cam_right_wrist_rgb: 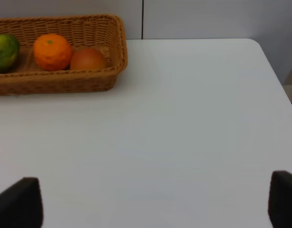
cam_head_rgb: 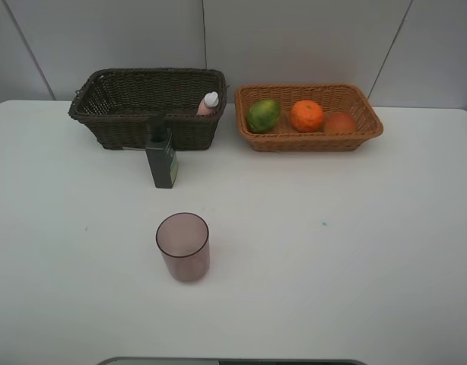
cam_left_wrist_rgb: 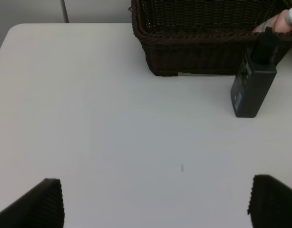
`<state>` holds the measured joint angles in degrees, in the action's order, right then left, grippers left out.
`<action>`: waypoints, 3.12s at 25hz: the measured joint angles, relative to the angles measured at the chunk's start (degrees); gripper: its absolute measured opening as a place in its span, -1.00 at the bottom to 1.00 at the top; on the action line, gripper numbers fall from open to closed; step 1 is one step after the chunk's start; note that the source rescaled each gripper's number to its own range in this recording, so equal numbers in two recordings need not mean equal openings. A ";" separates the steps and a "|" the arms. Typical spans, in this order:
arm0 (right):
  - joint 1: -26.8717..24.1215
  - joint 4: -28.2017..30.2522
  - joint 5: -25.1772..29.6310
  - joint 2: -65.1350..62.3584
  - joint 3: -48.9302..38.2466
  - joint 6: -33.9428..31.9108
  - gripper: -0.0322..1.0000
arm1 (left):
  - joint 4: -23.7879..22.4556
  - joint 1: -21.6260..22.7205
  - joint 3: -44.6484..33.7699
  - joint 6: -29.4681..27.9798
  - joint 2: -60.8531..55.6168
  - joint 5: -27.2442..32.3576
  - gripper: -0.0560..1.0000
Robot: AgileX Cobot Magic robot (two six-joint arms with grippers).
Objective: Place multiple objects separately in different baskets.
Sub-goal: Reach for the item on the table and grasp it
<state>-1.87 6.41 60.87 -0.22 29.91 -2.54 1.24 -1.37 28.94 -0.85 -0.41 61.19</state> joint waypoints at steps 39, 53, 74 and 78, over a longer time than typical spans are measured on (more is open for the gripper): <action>0.00 0.25 0.00 0.00 -0.10 0.01 1.00 | 0.00 -2.74 0.00 0.00 0.00 0.00 1.00; 0.00 0.40 -0.05 0.00 -0.10 0.01 1.00 | 2.64 -3.69 3.54 0.00 29.14 -2.19 1.00; 0.00 0.40 -0.05 0.00 -0.10 0.01 1.00 | 1.94 -33.13 38.22 -3.20 94.65 -3.65 1.00; 0.00 0.40 -0.05 0.00 -0.10 0.01 1.00 | 0.14 -35.69 38.22 -3.27 97.64 -4.83 1.00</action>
<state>-1.87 6.82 60.82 -0.22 29.81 -2.52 1.37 -37.06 67.16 -4.11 97.24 56.36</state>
